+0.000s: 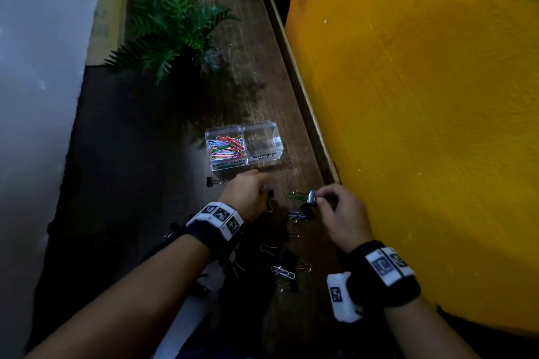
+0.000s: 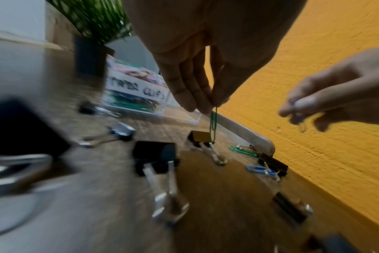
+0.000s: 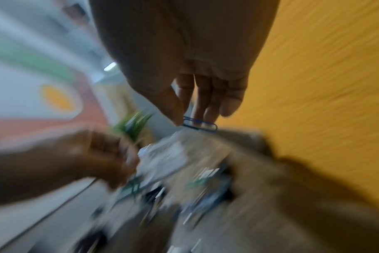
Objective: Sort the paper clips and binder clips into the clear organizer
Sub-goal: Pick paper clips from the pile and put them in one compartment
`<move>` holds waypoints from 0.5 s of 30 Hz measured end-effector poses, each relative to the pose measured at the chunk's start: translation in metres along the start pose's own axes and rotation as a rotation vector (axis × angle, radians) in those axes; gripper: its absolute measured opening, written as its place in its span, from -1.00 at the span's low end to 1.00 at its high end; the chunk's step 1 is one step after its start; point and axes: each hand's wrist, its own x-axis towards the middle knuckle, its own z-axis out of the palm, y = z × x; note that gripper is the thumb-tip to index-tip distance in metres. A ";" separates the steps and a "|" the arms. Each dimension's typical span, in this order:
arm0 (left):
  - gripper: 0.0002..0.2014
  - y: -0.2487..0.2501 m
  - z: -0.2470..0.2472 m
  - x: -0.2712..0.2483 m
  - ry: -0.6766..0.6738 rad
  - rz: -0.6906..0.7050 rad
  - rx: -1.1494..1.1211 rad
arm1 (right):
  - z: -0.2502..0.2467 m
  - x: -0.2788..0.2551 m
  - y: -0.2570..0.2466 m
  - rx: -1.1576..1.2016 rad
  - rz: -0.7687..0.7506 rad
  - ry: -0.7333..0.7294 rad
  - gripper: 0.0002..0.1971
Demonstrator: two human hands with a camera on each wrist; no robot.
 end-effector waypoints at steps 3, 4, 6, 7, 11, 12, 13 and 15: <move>-0.80 0.010 0.011 0.021 -0.113 0.003 0.049 | -0.018 -0.008 0.012 0.038 0.115 0.067 -0.87; -0.79 0.014 0.014 0.029 -0.180 -0.005 0.089 | -0.020 -0.011 0.015 0.036 0.137 0.072 -0.88; -0.79 0.020 0.020 0.044 -0.303 -0.032 0.158 | -0.021 -0.018 0.021 0.015 0.170 0.049 -0.88; -0.80 0.023 0.022 0.049 -0.342 -0.042 0.184 | -0.020 -0.020 0.023 0.008 0.184 0.033 -0.88; -0.79 0.030 0.029 0.061 -0.374 -0.035 0.254 | -0.015 -0.028 0.028 0.012 0.214 0.010 -0.86; -0.80 0.031 0.030 0.062 -0.381 -0.035 0.259 | -0.014 -0.029 0.029 0.010 0.214 0.005 -0.86; -0.79 0.031 0.032 0.063 -0.389 -0.034 0.262 | -0.013 -0.029 0.029 0.007 0.212 -0.003 -0.86; -0.77 0.032 0.035 0.064 -0.408 -0.021 0.273 | -0.011 -0.029 0.030 0.007 0.207 -0.017 -0.85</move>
